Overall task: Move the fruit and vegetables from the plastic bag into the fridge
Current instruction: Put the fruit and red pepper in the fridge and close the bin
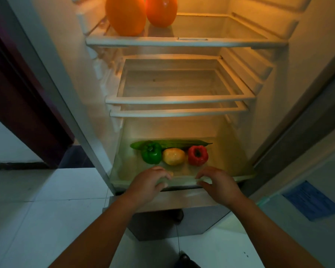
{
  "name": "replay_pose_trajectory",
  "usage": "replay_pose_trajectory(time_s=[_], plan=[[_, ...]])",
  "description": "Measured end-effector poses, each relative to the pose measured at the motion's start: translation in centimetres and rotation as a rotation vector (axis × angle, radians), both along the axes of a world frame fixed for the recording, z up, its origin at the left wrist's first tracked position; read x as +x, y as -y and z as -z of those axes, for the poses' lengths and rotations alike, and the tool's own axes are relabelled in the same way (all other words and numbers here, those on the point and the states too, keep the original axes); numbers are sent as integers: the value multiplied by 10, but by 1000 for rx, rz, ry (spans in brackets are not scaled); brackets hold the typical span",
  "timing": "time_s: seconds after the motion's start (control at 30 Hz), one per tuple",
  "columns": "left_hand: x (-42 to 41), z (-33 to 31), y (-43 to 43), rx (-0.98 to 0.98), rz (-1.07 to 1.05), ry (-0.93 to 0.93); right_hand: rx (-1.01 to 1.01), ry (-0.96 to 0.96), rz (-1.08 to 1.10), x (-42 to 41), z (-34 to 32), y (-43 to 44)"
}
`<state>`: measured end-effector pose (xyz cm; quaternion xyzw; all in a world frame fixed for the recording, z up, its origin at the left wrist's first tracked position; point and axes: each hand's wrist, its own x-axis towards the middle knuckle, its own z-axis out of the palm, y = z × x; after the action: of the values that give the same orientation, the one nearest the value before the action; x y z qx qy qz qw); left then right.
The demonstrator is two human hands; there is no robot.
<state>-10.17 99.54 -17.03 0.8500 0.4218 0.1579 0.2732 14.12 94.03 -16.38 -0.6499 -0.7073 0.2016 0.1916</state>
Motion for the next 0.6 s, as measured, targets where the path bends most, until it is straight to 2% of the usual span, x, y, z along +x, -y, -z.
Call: replay_pose_trajectory(time_s=[0.13, 0.33, 0.6], plan=[[1, 3, -19, -6, 41, -20, -11, -30, 14, 4, 3, -14], [6, 6, -42, 62, 23, -18, 101, -72, -37, 14, 11, -39], [11, 6, -59, 181, -66, -13, 344, 33, -46, 16, 19, -63]])
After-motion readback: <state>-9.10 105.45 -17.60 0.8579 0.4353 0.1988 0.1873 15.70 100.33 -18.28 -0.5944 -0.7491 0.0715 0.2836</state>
